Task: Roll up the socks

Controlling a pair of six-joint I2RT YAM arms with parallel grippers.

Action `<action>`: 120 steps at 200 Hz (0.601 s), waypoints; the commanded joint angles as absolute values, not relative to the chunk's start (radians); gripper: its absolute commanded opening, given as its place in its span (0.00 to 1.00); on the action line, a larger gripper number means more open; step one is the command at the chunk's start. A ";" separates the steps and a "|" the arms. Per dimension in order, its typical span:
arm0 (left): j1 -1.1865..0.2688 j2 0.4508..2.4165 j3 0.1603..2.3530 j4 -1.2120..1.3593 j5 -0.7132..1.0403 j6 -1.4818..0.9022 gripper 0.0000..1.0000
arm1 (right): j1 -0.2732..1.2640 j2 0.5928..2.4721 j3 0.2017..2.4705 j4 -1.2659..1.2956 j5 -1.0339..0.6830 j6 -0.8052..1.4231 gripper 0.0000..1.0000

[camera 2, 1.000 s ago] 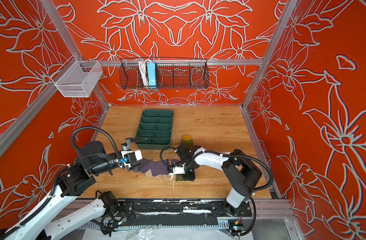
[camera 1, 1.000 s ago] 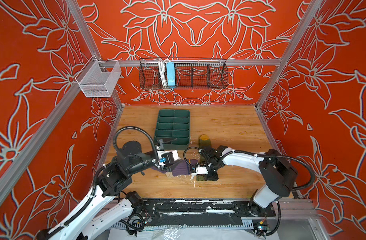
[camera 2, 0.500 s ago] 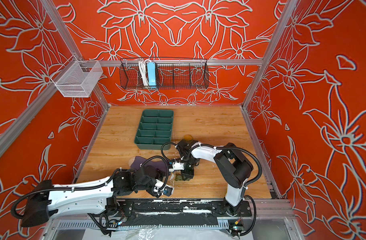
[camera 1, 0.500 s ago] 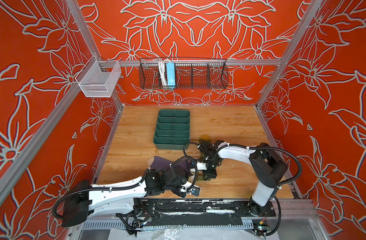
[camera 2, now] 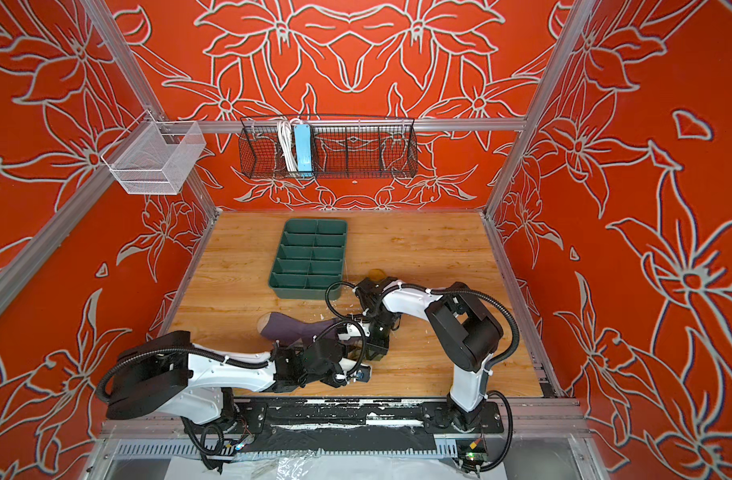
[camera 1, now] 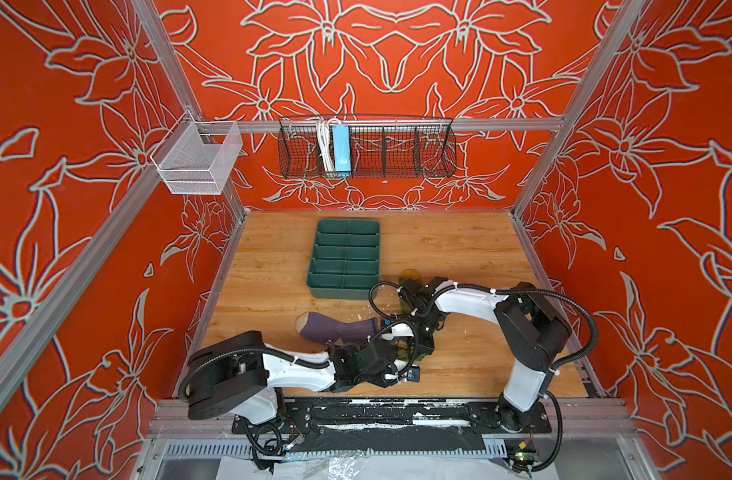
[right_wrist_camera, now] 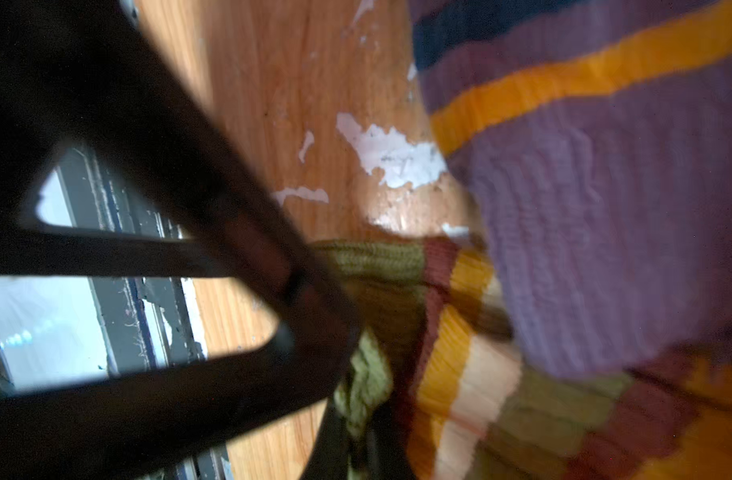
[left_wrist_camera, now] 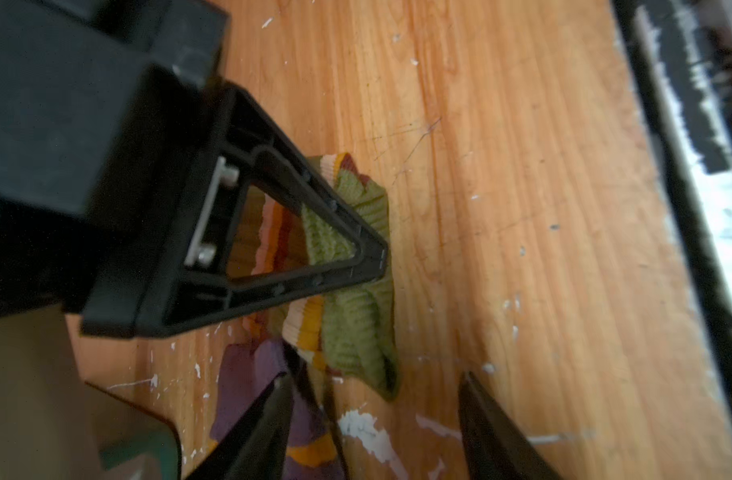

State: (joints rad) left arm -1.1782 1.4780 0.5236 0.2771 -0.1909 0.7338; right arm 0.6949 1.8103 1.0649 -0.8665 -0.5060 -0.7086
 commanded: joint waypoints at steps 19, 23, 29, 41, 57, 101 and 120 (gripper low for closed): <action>-1.183 1.558 0.553 0.378 -0.275 0.674 0.59 | 0.683 1.837 1.042 -0.888 -0.416 -0.705 0.00; -1.183 1.565 0.555 0.384 -0.279 0.666 0.59 | 0.683 1.834 1.041 -0.888 -0.415 -0.704 0.00; -1.183 1.575 0.559 0.390 -0.285 0.658 0.58 | 0.683 1.830 1.039 -0.887 -0.413 -0.703 0.00; -1.185 1.586 0.564 0.400 -0.297 0.647 0.55 | 0.682 1.822 1.036 -0.884 -0.414 -0.703 0.00; -1.190 1.582 0.571 0.396 -0.289 0.631 0.50 | 0.683 1.813 1.031 -0.878 -0.414 -0.700 0.00; -1.212 1.604 0.591 0.374 -0.247 0.604 0.34 | 0.683 1.805 1.031 -0.871 -0.409 -0.693 0.00; -1.226 1.631 0.609 0.360 -0.242 0.598 0.29 | 0.683 1.802 1.031 -0.871 -0.404 -0.690 0.00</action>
State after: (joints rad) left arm -1.2007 1.5925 0.5785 0.3683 -0.2646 0.6163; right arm 0.6907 1.7985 1.0580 -0.8684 -0.4896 -0.6945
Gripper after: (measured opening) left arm 0.308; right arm 0.070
